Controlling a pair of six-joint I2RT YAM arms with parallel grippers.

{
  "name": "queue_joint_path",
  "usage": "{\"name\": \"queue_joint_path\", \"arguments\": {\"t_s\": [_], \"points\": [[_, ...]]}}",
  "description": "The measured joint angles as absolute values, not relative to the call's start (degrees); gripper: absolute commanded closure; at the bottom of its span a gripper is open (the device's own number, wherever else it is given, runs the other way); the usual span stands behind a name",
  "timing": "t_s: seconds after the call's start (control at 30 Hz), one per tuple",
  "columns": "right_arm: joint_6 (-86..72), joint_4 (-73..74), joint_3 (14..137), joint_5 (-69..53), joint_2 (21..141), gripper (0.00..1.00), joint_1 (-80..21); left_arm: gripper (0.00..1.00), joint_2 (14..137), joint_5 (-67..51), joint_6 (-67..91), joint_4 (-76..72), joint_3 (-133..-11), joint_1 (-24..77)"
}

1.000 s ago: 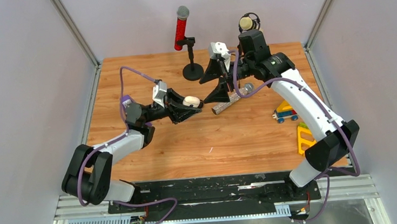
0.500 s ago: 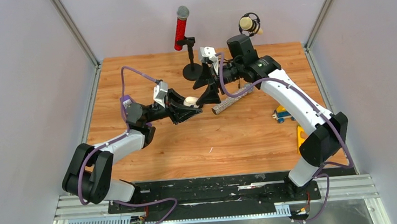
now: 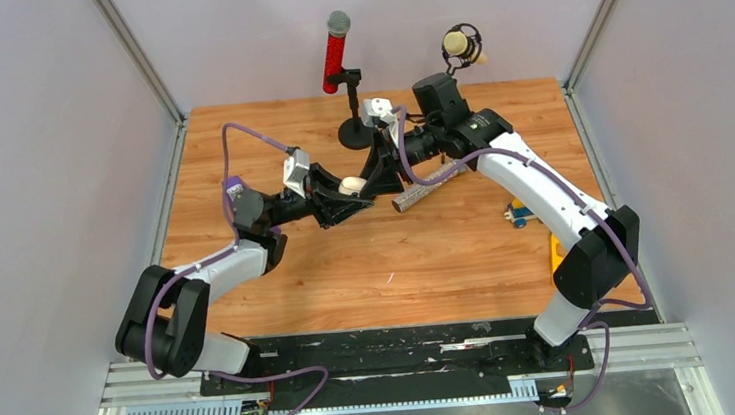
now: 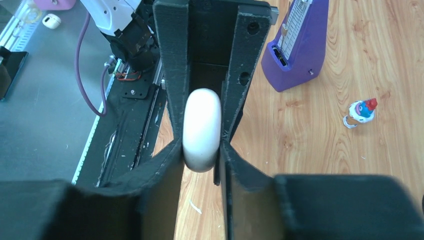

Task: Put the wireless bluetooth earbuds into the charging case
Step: Pass from the left arm to the right, then place the charging case with the earbuds at the center of the board.

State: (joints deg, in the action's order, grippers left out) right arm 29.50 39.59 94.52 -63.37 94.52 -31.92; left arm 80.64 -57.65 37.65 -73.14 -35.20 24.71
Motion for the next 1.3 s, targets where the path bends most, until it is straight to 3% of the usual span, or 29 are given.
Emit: {"name": "queue_joint_path", "arguments": {"t_s": [0.1,0.17,0.23,0.43,0.7,0.93,1.07,1.3], "points": [[29.56,40.14,94.52,-63.33,94.52,0.87,-32.14,0.82,80.75,-57.21,37.32,-72.53,-35.2,24.56],[29.32,40.23,94.52,-63.16,94.52,0.89,-32.16,0.73,80.75,-56.99,37.15,-72.36,-35.2,24.62],[29.15,40.23,94.54,-62.94,94.52,0.9,-32.16,0.48,80.75,-56.93,37.06,-72.2,-35.2,24.6],[28.88,40.18,94.56,-61.36,94.5,0.91,-32.18,0.02,80.75,-56.86,36.03,-71.99,-35.2,24.8],[28.93,41.87,94.89,-57.67,92.86,0.89,-31.2,0.0,79.42,-58.35,32.91,-70.32,-35.18,22.92],[36.21,51.7,94.06,-55.05,91.83,0.89,-24.53,0.0,73.14,-62.33,20.99,-57.63,-35.44,16.51],[44.34,61.82,91.29,-51.09,94.28,0.89,-21.26,0.0,70.65,-66.11,10.68,-41.32,-40.1,13.54],[54.87,71.7,85.06,-42.35,103.83,0.84,-18.48,0.0,66.02,-64.93,-20.21,0.01,-53.49,12.75]]}}
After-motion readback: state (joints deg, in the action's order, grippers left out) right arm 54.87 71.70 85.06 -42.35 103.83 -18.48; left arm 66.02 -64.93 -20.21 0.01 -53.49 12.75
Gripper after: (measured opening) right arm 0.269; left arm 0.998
